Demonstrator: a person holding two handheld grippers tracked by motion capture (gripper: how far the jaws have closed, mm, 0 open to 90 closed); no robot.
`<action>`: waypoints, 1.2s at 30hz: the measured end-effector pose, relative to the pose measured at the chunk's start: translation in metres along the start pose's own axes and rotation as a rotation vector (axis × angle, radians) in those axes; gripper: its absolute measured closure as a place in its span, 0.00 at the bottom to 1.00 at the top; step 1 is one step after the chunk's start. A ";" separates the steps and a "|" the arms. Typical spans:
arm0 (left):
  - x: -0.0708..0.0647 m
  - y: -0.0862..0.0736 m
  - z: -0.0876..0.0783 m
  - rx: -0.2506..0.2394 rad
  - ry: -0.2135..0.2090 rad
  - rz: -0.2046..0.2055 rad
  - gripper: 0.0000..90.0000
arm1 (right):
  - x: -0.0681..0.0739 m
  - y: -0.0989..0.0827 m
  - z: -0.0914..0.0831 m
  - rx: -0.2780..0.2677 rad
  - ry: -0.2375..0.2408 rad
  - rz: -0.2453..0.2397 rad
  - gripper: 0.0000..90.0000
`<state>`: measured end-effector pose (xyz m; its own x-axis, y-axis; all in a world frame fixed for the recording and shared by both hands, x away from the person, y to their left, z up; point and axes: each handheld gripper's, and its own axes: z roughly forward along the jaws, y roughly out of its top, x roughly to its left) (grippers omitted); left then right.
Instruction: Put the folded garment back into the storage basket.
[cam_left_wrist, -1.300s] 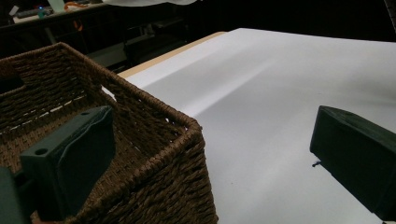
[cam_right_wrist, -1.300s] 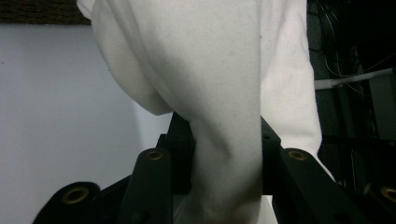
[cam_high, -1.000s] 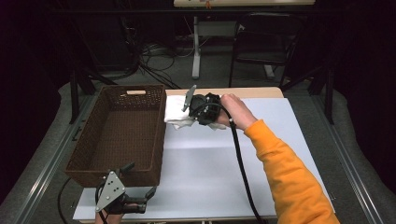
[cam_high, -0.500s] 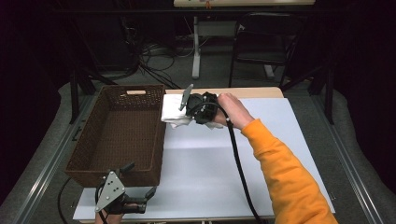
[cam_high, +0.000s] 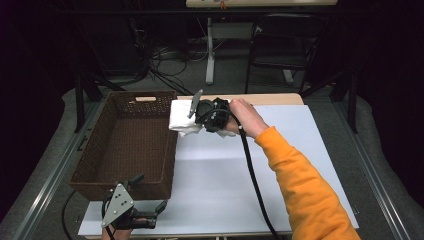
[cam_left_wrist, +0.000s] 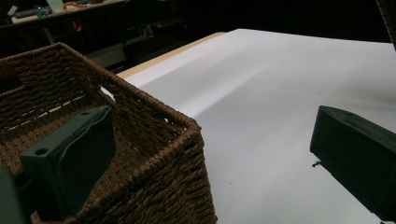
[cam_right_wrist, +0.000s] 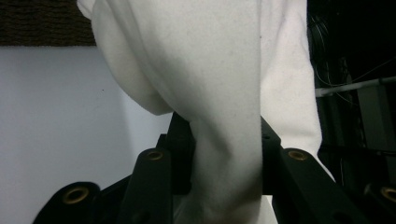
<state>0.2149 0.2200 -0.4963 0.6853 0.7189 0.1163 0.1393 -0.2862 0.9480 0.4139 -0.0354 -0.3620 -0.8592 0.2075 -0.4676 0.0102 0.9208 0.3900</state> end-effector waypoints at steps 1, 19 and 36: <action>0.000 0.000 0.000 -0.001 -0.001 -0.003 0.00 | 0.000 0.001 0.000 0.002 -0.001 -0.002 0.75; 0.000 0.000 0.000 0.000 -0.001 0.000 0.00 | 0.002 0.008 0.001 -0.006 -0.004 -0.017 0.75; 0.000 0.000 0.000 -0.003 -0.002 0.001 0.00 | 0.008 0.026 -0.002 -0.021 -0.013 -0.040 0.75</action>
<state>0.2148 0.2196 -0.4961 0.6871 0.7172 0.1163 0.1368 -0.2849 0.9487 0.4067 -0.0106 -0.3539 -0.8521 0.1754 -0.4931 -0.0344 0.9213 0.3872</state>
